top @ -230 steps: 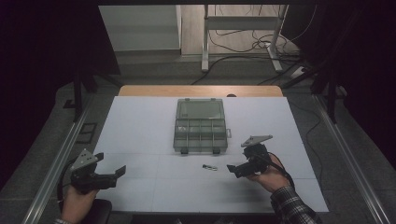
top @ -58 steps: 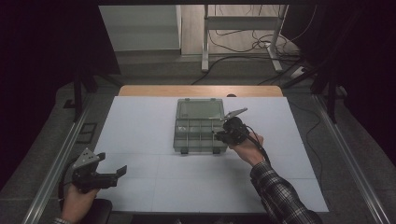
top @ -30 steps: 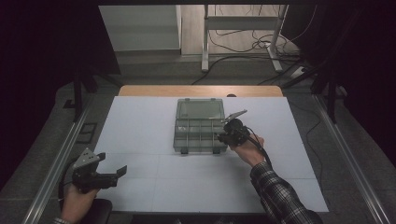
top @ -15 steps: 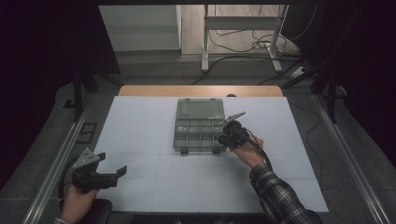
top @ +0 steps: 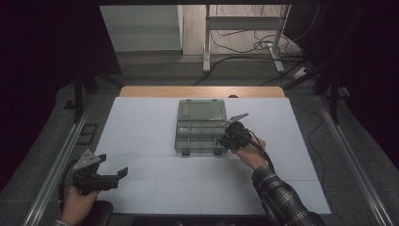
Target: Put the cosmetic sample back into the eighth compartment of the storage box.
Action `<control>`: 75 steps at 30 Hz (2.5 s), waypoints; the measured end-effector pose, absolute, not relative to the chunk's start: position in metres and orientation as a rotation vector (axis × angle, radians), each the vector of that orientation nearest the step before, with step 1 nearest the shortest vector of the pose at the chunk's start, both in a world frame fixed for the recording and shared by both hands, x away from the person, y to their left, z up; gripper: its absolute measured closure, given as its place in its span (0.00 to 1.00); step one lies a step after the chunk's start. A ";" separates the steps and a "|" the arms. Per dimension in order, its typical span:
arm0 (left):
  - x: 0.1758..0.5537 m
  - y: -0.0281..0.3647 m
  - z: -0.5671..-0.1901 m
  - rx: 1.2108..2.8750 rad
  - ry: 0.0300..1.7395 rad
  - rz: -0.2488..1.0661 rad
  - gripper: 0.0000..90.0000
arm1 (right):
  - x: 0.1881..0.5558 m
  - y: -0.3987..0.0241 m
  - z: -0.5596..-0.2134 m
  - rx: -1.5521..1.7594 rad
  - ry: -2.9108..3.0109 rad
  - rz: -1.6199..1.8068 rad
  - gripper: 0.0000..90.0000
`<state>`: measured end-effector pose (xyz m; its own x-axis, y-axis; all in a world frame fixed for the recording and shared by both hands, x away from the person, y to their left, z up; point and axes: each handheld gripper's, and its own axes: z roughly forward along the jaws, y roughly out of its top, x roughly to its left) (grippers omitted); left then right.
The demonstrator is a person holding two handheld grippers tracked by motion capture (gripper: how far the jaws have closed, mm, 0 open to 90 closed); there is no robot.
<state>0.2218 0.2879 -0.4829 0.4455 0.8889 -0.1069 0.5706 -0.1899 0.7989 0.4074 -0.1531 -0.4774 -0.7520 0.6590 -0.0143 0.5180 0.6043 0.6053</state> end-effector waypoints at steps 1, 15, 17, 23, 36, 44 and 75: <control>0.222 0.288 -0.483 1.881 1.233 0.492 0.02 | 0.407 -0.153 -0.477 0.971 2.596 0.874 0.77; 0.222 0.288 -0.483 1.880 1.233 0.491 0.02 | 0.405 -0.158 -0.472 0.992 2.622 0.920 0.62; 0.222 0.288 -0.483 1.880 1.234 0.491 0.02 | 0.404 -0.158 -0.471 0.996 2.620 0.929 0.60; 0.222 0.288 -0.483 1.881 1.234 0.491 0.02 | 0.401 -0.160 -0.468 0.987 2.600 0.940 0.51; 0.222 0.288 -0.483 1.880 1.235 0.491 0.02 | 0.394 -0.163 -0.464 0.983 2.601 0.955 0.32; 0.222 0.288 -0.483 1.881 1.235 0.491 0.02 | 0.390 -0.166 -0.460 0.972 2.600 0.976 0.24; 0.222 0.287 -0.483 1.888 1.231 0.488 0.02 | 0.372 -0.172 -0.464 0.946 2.594 0.942 0.01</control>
